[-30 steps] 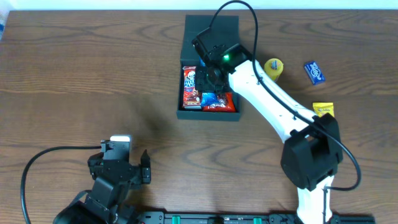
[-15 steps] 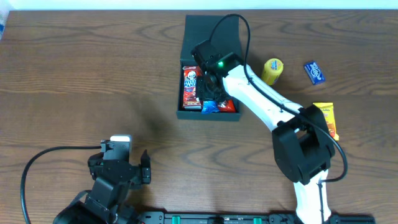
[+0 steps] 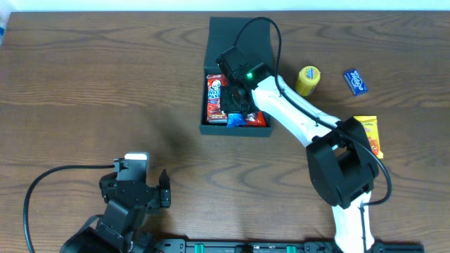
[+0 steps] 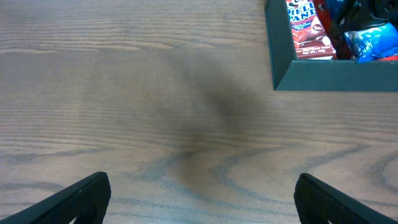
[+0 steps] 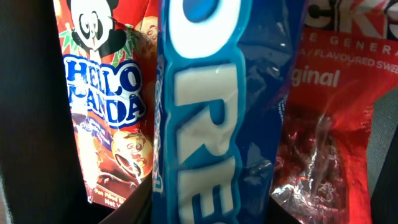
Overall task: Pack container
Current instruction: 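Lower the Oreo pack upright into the box between the red packs, then open the right gripper and withdraw it from the box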
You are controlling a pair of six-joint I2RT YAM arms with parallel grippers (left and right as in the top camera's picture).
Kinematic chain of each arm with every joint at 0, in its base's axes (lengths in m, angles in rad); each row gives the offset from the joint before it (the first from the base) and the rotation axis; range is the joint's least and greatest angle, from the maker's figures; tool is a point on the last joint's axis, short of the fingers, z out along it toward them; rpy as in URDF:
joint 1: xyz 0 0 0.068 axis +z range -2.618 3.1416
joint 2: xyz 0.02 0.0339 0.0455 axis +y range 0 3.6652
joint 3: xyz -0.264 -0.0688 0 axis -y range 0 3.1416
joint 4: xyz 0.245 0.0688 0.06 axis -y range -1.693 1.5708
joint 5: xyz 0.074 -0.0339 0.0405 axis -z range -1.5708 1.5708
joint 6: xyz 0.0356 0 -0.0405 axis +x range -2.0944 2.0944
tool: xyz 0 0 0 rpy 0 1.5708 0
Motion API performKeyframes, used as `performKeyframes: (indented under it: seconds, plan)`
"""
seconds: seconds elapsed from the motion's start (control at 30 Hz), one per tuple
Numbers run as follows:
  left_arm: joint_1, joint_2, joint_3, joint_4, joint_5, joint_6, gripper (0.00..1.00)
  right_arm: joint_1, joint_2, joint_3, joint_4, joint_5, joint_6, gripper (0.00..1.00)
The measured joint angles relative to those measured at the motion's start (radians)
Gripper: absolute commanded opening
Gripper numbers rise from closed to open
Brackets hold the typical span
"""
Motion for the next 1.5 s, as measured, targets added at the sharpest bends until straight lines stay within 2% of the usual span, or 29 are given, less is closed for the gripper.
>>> performKeyframes:
  seconds: [0.33, 0.53, 0.67, 0.7, 0.8, 0.93, 1.23, 1.5]
  plan:
    - [0.000, 0.000, 0.000, 0.000, 0.000, 0.000, 0.95, 0.000, 0.037, 0.000, 0.008, 0.003, -0.043, 0.02]
    - [0.000, 0.000, 0.000, 0.000, 0.000, 0.000, 0.95, 0.000, 0.041, 0.000, 0.009, 0.005, -0.050, 0.34]
    - [0.000, 0.000, 0.000, 0.000, 0.000, 0.000, 0.95, 0.000, 0.041, 0.000, 0.008, 0.005, -0.058, 0.46]
    - [0.000, 0.000, 0.000, 0.000, 0.000, 0.000, 0.95, 0.000, 0.041, 0.000, 0.007, 0.005, -0.058, 0.59]
    - [0.000, 0.000, 0.000, 0.000, 0.000, 0.000, 0.95, -0.001, 0.041, 0.000, -0.002, 0.011, -0.064, 0.78]
    - [0.000, 0.000, 0.000, 0.000, 0.000, 0.000, 0.95, 0.000, 0.029, 0.000, -0.016, 0.022, -0.066, 0.98]
    - [0.000, 0.000, 0.000, 0.000, 0.000, 0.000, 0.95, 0.000, -0.063, 0.000, -0.082, 0.021, -0.071, 0.99]
    - [0.000, 0.000, 0.000, 0.000, 0.000, 0.000, 0.95, 0.000, -0.253, 0.000, -0.188, 0.074, -0.071, 0.99]
